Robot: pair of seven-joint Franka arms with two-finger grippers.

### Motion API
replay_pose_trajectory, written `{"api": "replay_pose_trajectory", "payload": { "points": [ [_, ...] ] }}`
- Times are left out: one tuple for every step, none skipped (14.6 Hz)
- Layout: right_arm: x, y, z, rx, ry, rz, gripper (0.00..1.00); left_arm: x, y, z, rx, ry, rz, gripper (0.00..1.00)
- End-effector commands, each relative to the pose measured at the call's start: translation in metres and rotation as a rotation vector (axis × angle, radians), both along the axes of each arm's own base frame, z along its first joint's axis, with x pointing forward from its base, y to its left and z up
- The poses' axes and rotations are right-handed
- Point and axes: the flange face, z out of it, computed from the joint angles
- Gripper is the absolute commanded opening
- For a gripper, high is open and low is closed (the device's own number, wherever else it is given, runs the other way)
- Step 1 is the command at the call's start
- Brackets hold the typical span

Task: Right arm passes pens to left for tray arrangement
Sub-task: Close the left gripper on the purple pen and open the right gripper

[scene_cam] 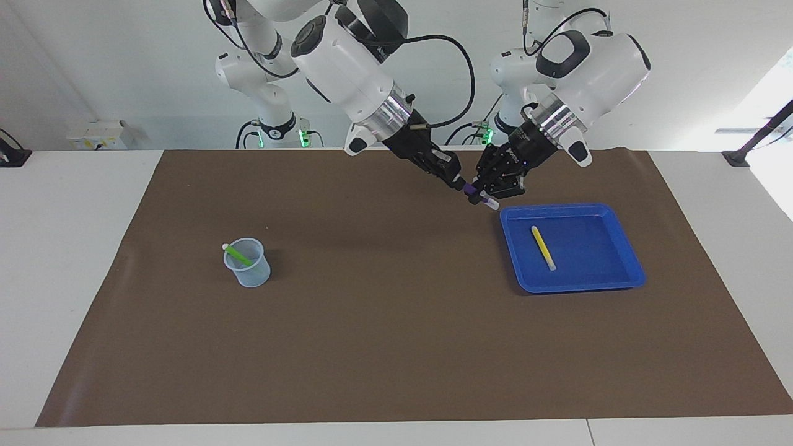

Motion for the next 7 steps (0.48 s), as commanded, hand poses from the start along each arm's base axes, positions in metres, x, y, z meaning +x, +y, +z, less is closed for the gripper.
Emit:
{"api": "replay_pose_trajectory", "payload": {
  "points": [
    [0.002, 0.0006, 0.0014, -0.009, -0.014, 0.0, 0.0, -0.0068, 0.0019, 0.0014, -0.01, -0.009, 0.032, 0.0],
    [0.002, 0.0006, 0.0014, -0.011, -0.015, 0.001, 0.0, -0.0065, 0.0022, 0.0018, -0.011, -0.011, 0.036, 0.0],
    [0.0019, 0.0006, 0.0004, -0.013, -0.014, 0.002, 0.0, -0.0061, 0.0026, 0.0022, -0.011, -0.014, 0.039, 0.0],
    [0.0021, 0.0, 0.0, -0.015, -0.012, 0.002, 0.0, -0.0056, 0.0027, 0.0015, -0.011, -0.013, 0.041, 0.0],
    [0.0026, -0.0009, 0.0006, -0.016, -0.013, 0.002, 0.0, -0.0054, 0.0028, 0.0016, -0.012, -0.013, 0.044, 0.0],
    [0.0026, -0.0012, -0.0006, -0.026, -0.016, 0.004, 0.62, -0.0054, 0.0028, 0.0016, -0.012, -0.013, 0.044, 0.0],
    [0.0025, -0.0017, -0.0018, -0.05, -0.025, 0.011, 0.98, -0.0054, 0.0028, 0.0016, -0.012, -0.013, 0.044, 0.0]
  ]
}}
